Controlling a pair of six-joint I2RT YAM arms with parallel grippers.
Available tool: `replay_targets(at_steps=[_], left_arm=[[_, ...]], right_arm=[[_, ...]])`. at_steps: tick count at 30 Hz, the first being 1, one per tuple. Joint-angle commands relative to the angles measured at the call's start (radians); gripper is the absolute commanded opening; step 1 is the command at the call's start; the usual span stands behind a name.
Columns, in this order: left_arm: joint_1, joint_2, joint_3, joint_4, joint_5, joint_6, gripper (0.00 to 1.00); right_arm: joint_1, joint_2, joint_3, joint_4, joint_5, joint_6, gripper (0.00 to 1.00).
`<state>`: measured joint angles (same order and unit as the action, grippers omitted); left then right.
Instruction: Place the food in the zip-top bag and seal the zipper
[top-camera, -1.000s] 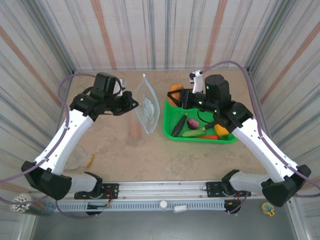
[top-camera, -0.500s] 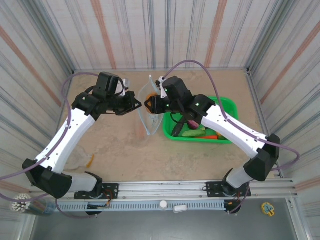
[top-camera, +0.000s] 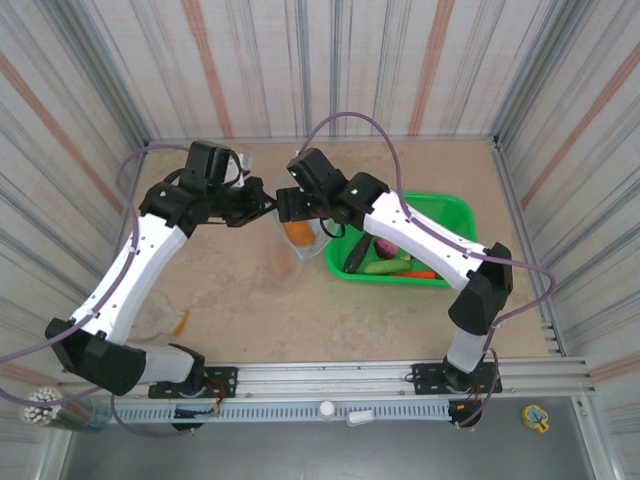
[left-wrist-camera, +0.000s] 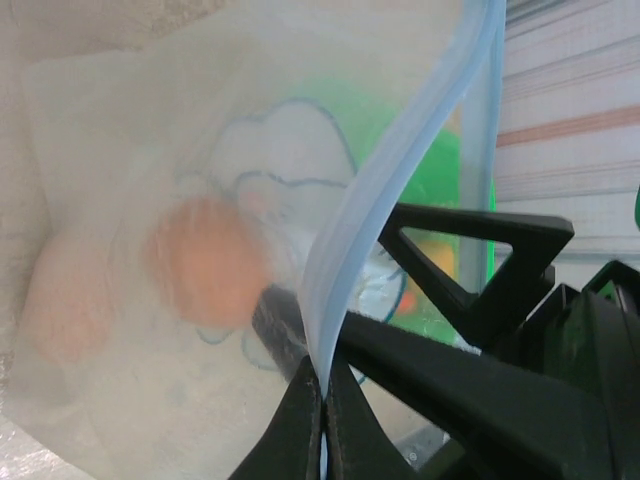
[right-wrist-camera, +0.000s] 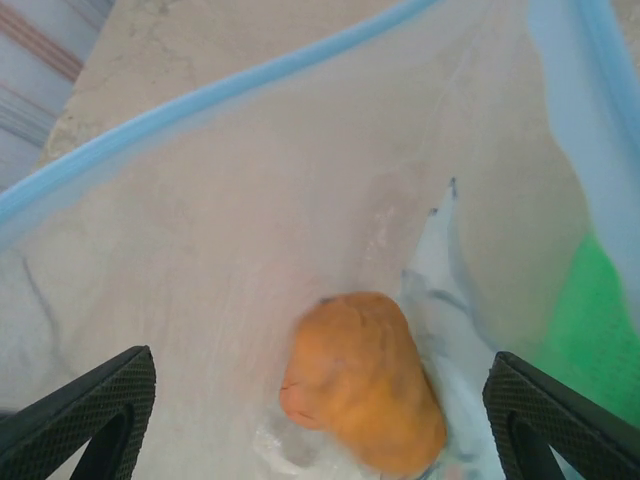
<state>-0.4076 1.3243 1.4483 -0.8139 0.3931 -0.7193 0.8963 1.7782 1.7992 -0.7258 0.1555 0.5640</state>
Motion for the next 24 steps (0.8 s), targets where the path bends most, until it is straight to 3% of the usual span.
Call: replay_targets(at_steps=[1, 7, 10, 15, 24], left_arm=[[0.007, -0.009, 0.001, 0.004, 0.027, -0.008, 0.00], [0.010, -0.026, -0.007, -0.012, 0.004, -0.002, 0.00], [0.012, -0.038, 0.005, -0.043, -0.034, 0.009, 0.00], [0.012, -0.059, 0.033, -0.116, -0.106, 0.043, 0.00], [0.013, -0.138, 0.051, -0.209, -0.170, 0.072, 0.00]], right_arm=[[0.010, -0.048, -0.037, 0.038, -0.040, 0.002, 0.88], [0.010, -0.154, -0.119, 0.097, -0.048, -0.003, 0.88], [0.008, -0.241, -0.182, 0.165, -0.044, -0.019, 0.99], [-0.034, -0.358, -0.252, 0.213, -0.111, -0.023, 0.99], [-0.193, -0.528, -0.397, 0.054, -0.038, -0.027, 0.91]])
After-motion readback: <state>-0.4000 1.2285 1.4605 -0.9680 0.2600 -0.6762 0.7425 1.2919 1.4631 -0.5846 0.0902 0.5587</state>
